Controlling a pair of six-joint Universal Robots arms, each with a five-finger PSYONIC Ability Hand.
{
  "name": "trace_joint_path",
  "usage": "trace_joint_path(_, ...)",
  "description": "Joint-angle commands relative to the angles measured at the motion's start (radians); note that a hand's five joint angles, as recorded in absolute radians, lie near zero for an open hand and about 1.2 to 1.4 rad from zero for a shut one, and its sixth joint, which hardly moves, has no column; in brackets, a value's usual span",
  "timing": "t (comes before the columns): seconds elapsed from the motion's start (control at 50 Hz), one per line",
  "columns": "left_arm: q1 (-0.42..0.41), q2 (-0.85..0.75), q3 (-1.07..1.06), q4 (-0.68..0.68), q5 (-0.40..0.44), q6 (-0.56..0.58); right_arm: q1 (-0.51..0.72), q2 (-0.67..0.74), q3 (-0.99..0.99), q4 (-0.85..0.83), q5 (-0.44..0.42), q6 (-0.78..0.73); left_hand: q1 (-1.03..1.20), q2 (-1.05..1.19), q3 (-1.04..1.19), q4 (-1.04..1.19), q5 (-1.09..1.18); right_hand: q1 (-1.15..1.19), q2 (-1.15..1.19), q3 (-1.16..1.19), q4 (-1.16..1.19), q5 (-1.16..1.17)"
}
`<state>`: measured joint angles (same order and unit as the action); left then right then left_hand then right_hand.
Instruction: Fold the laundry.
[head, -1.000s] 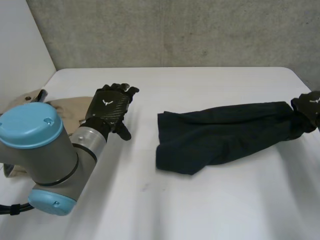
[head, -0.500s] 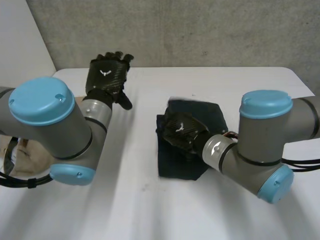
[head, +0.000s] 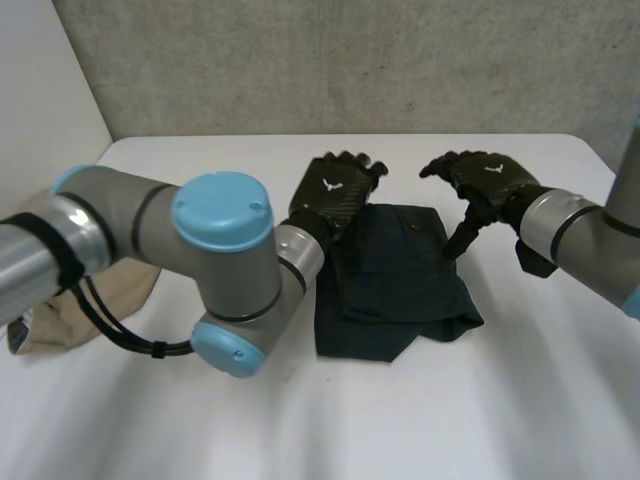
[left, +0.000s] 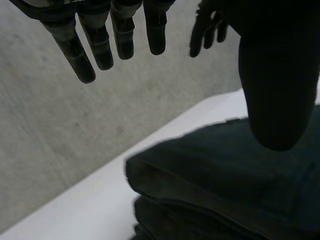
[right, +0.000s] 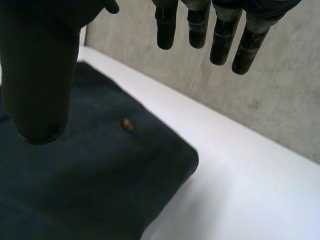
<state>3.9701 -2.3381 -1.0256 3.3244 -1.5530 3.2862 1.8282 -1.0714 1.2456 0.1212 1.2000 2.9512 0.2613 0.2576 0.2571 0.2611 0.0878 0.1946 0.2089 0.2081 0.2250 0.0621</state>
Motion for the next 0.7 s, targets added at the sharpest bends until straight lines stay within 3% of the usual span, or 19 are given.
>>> trace_joint_path(0.02, 0.001, -0.127, 0.154, -0.137, -0.005, 0.0, 0.008, 0.116, -0.068, 0.025, 0.009, -0.02, 0.081, 0.085, 0.086, 0.082, 0.08, -0.02, -0.034, -0.034, -0.05, -0.062)
trace_joint_path(0.16, 0.009, -0.181, 0.193, -0.253, -0.041, 0.004, 0.01, 0.171, -0.097, 0.041, -0.002, -0.07, 0.128, 0.132, 0.133, 0.129, 0.127, -0.02, -0.034, -0.034, -0.05, -0.062)
trace_joint_path(0.48, 0.02, -0.241, 0.197, -0.284, -0.127, 0.162, 0.01, 0.32, -0.141, 0.075, 0.006, -0.267, 0.125, 0.129, 0.13, 0.126, 0.124, -0.02, -0.034, -0.034, -0.05, -0.062)
trace_joint_path(0.6, 0.02, -0.215, 0.176, -0.275, -0.125, 0.176, 0.01, 0.305, -0.144, 0.077, 0.004, -0.258, 0.108, 0.112, 0.112, 0.108, 0.107, -0.02, -0.034, -0.034, -0.05, -0.062)
trace_joint_path(0.7, 0.02, -0.063, 0.098, -0.209, -0.117, 0.165, 0.003, 0.193, -0.112, 0.061, -0.004, -0.235, 0.102, 0.106, 0.106, 0.102, 0.101, -0.02, -0.034, -0.034, -0.05, -0.062)
